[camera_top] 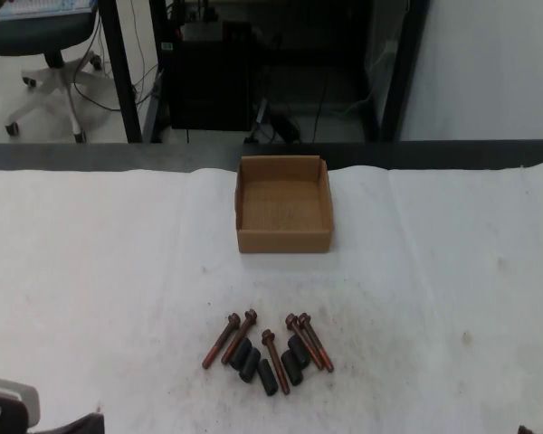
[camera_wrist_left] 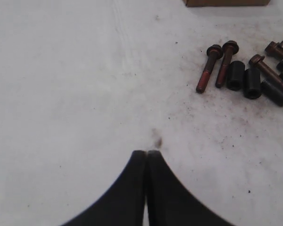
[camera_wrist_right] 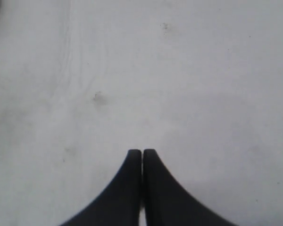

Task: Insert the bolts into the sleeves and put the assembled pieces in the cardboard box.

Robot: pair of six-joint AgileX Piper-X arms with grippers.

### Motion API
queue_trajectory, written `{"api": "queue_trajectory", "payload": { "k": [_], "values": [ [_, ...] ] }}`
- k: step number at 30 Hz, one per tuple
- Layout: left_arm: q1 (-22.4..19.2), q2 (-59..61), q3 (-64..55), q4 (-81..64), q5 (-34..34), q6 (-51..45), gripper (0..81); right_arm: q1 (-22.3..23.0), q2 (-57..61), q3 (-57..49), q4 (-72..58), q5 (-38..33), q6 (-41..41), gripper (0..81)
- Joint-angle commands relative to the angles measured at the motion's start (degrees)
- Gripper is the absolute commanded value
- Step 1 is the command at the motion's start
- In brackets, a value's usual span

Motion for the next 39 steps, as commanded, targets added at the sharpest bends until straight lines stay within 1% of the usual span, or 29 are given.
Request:
{"api": "queue_trajectory", "payload": {
  "k": [1,2,3,7,10,12,13,14,15,17,18,19,21,23,24,26,28,30,32,34,36,39],
  "values": [
    [0.0,-0.5,-0.5,-4.1,-0.5,-2.6,0.3,-0.1,-0.4,-0.6,-3.6,-0.5,0.3,0.8],
    [0.0,-0.5,-0.5,-5.6,-0.5,-3.5,0.3,-0.1,-0.4,-0.6,-5.0,-0.5,0.5,0.8],
    [0.0,-0.5,-0.5,-7.1,-0.5,-4.0,0.3,-0.1,-0.4,-0.6,-6.0,-0.5,2.9,0.8],
    [0.0,-0.5,-0.5,-11.6,-0.5,-4.2,0.3,-0.1,-0.4,-0.6,-7.8,-0.5,17.9,0.8],
    [0.0,-0.5,-0.5,-12.4,-0.5,-4.2,0.3,-0.1,-0.4,-0.6,-8.9,-0.5,24.9,0.8],
    [0.0,-0.5,-0.5,-12.4,-0.5,-6.4,0.3,-0.1,-0.4,-0.6,-9.8,-0.5,29.6,0.8],
    [0.0,-0.5,-0.5,-12.9,0.1,-8.9,0.3,-0.1,-0.4,-0.6,-10.5,-0.7,31.3,0.8],
    [0.0,-0.5,-0.5,-14.7,0.9,-11.4,0.3,-0.1,-0.4,-0.6,-12.0,-3.0,32.2,0.8],
    [0.0,-0.5,-0.5,-17.7,2.3,-13.5,0.3,-0.1,-0.4,-0.6,-14.4,-7.4,32.8,0.8],
    [0.0,-0.5,-0.5,-25.9,7.6,-15.5,0.3,-0.1,-0.4,-0.6,-21.1,-17.3,32.8,0.8],
    [0.0,-0.5,-0.5,-31.1,10.5,-15.2,0.3,-0.1,-0.4,-0.6,-25.3,-22.7,32.8,0.8],
    [0.0,-0.2,-0.5,-34.6,11.9,-14.5,0.3,-0.1,-0.3,-0.6,-29.3,-26.6,32.6,0.8],
    [0.0,0.9,-1.7,-34.6,13.1,-12.6,0.3,-0.1,-0.3,-0.6,-31.5,-31.1,31.9,0.8],
    [0.0,3.1,-5.5,-29.9,14.2,-9.1,0.3,-0.1,0.2,-3.8,-27.5,-34.2,29.9,0.8],
    [0.0,4.8,-8.0,-26.3,15.1,-7.0,0.3,-0.1,0.8,-6.1,-23.6,-35.6,26.8,0.8],
    [0.0,9.4,-12.6,-19.0,15.4,-5.0,0.3,-0.1,2.7,-10.5,-15.4,-36.7,18.0,0.8],
    [0.0,15.8,-17.8,-12.6,15.6,-5.0,0.3,-0.1,6.1,-15.7,-6.2,-36.2,10.3,0.1],
    [0.0,22.4,-22.6,-7.7,18.2,-4.1,0.3,-0.1,10.5,-20.5,1.3,-35.8,5.4,3.0],
    [-0.1,29.2,-26.8,-3.1,22.6,-2.9,0.3,-0.1,15.1,-24.3,6.0,-35.9,3.9,7.4],
    [-0.1,36.9,-31.0,1.8,25.2,-0.3,0.3,-0.1,20.4,-28.0,8.7,-36.5,3.6,12.9],
    [-0.1,44.1,-34.6,5.5,25.2,4.6,0.3,0.4,25.1,-31.1,9.3,-36.5,3.6,17.7],
    [-0.1,52.6,-39.9,10.2,25.2,12.9,0.3,2.4,30.0,-35.0,9.8,-36.4,3.6,23.4]
  ]
}}
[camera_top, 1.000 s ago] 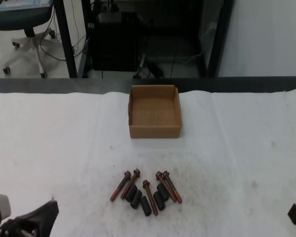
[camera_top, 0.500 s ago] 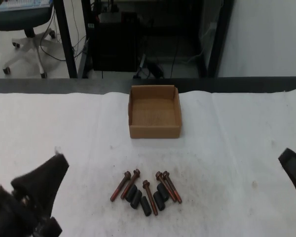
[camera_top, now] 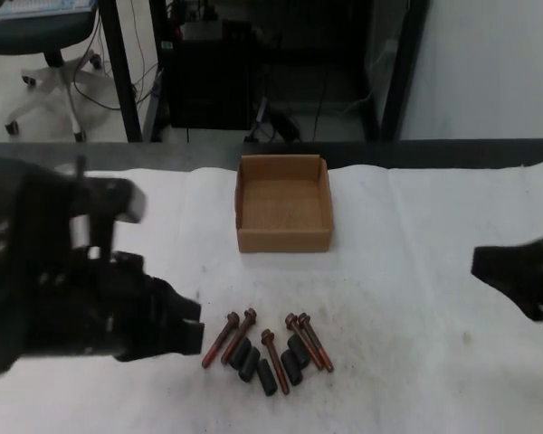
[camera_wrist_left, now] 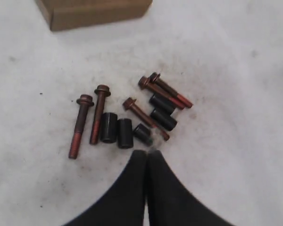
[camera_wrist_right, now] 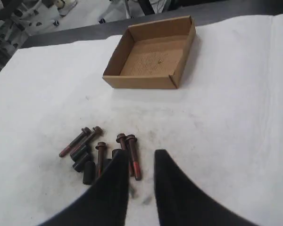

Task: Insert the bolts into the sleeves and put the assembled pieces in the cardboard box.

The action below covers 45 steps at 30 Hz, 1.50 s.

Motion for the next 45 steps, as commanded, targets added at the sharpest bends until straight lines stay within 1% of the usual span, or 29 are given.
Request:
{"api": "queue_trajectory", "payload": {
  "k": [1,2,4,7,10,12,13,16,19,21,24,30,35,39,45],
  "values": [
    [-0.1,8.9,-6.3,7.1,0.8,9.9,0.3,1.4,2.3,-2.7,0.8,-0.5,-0.6,24.4],
    [-0.1,11.5,-8.0,8.4,0.8,11.9,0.0,2.6,3.5,-3.9,0.9,-0.4,-0.6,24.9],
    [-0.1,16.1,-11.1,10.2,0.4,14.5,2.2,4.7,5.3,-5.9,0.9,1.2,-0.6,24.9],
    [-0.6,22.0,-15.9,10.7,0.4,15.5,12.4,7.4,6.1,-7.3,0.7,2.9,-0.6,24.9],
    [-1.5,26.6,-19.7,10.7,0.1,15.5,25.8,8.6,5.9,-7.4,0.9,2.9,-0.6,24.9],
    [-2.5,29.0,-21.5,11.2,-2.2,15.5,30.4,8.6,6.0,-7.4,1.5,2.8,-0.6,24.9],
    [-3.2,30.2,-22.4,11.8,-3.4,15.7,30.8,8.6,6.0,-7.4,1.6,2.8,-0.6,24.9],
    [-5.5,33.1,-24.7,13.8,-6.6,20.6,30.8,8.5,6.0,-7.4,1.6,2.8,-0.6,24.9],
    [-7.6,35.2,-26.0,14.0,-13.2,24.6,30.8,8.5,6.0,-7.4,1.9,2.8,-0.6,24.9],
    [-8.2,36.6,-26.4,14.1,-17.2,25.7,30.8,8.5,6.0,-7.4,2.1,2.7,-0.6,24.9],
    [-8.3,38.0,-26.5,14.5,-20.1,24.3,30.8,8.5,6.0,-7.4,2.1,2.4,-0.6,24.9],
    [-8.1,39.0,-26.5,14.0,-22.5,22.3,30.8,8.5,6.0,-7.4,3.3,2.4,-0.6,24.9],
    [-7.9,39.6,-26.5,12.7,-22.3,22.3,30.8,8.5,6.0,-7.4,5.4,2.4,-0.7,24.9],
    [-7.9,40.6,-26.5,11.8,-22.3,22.3,30.8,8.5,6.0,-7.4,5.4,2.4,-3.2,24.9],
    [-7.9,42.7,-26.5,11.3,-22.3,22.3,30.8,8.5,6.0,-7.4,6.3,2.4,-3.2,24.9]
  ]
}}
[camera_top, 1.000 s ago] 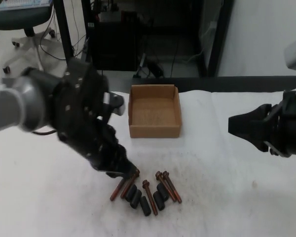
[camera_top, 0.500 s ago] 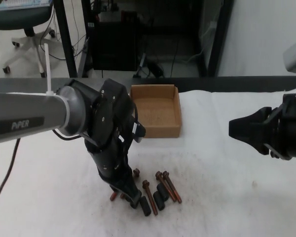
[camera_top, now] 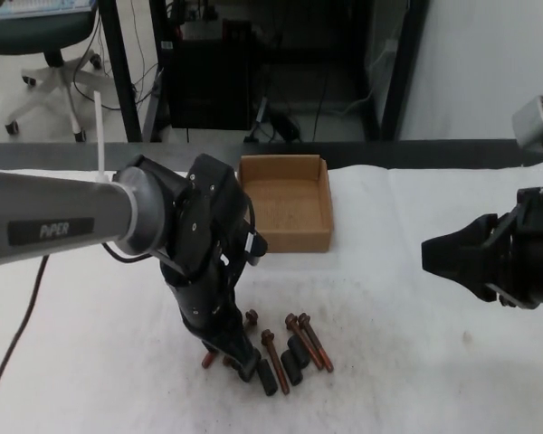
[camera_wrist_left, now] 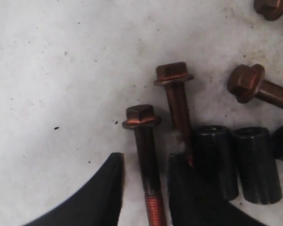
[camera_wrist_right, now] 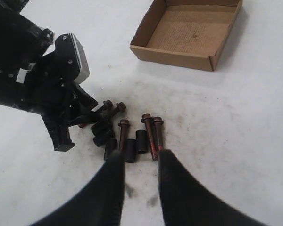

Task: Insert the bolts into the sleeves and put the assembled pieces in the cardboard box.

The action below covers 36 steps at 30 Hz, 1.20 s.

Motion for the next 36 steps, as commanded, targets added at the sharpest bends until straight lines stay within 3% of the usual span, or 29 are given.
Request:
{"api": "queue_trajectory", "payload": {
  "k": [1,36],
  "values": [
    [0.1,0.9,-0.6,-0.6,-0.5,-0.5,30.8,0.1,-0.1,-0.6,0.7,-0.4,-0.6,24.9],
    [0.9,2.1,-0.6,-3.7,0.7,-4.4,30.8,0.1,-0.1,-0.6,3.1,1.8,-0.6,24.9]
  ]
}}
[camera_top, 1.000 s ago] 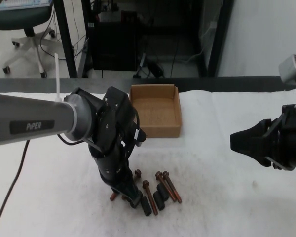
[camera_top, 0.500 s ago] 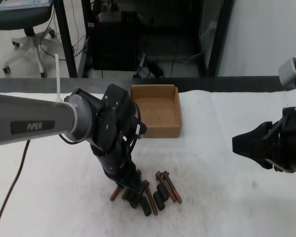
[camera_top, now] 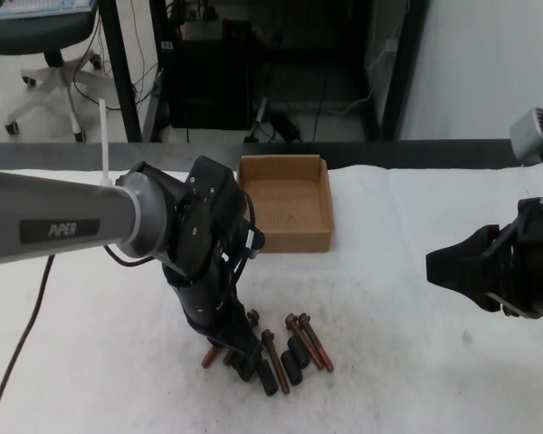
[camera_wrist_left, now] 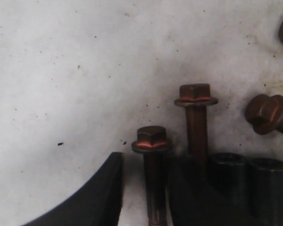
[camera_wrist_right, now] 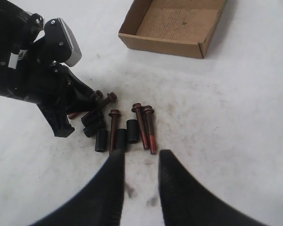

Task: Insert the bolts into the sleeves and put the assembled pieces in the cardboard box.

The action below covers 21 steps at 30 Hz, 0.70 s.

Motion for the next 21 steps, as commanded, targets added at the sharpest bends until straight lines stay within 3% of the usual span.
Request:
{"api": "queue_trajectory", "payload": {
  "k": [1,6,8,10,21],
  "values": [
    [0.2,1.0,-0.5,-0.3,0.0,-0.3,30.8,0.1,-0.1,-0.6,0.5,0.1,-0.3,24.9],
    [0.2,2.5,-0.5,1.2,0.0,-0.3,27.7,0.1,-0.1,-0.6,0.5,0.1,-0.3,24.9],
    [0.2,2.6,-0.5,1.0,0.0,-0.3,17.7,0.1,-0.1,-0.6,0.5,0.1,-0.3,24.9],
    [0.2,2.6,-0.5,0.1,0.0,-0.3,1.7,0.1,-0.1,-0.6,0.5,0.1,-0.3,24.9],
    [0.2,-3.9,-0.8,-0.3,-1.0,-0.3,0.4,0.1,-0.1,-0.6,0.5,-0.2,-0.3,24.9]
  ]
}}
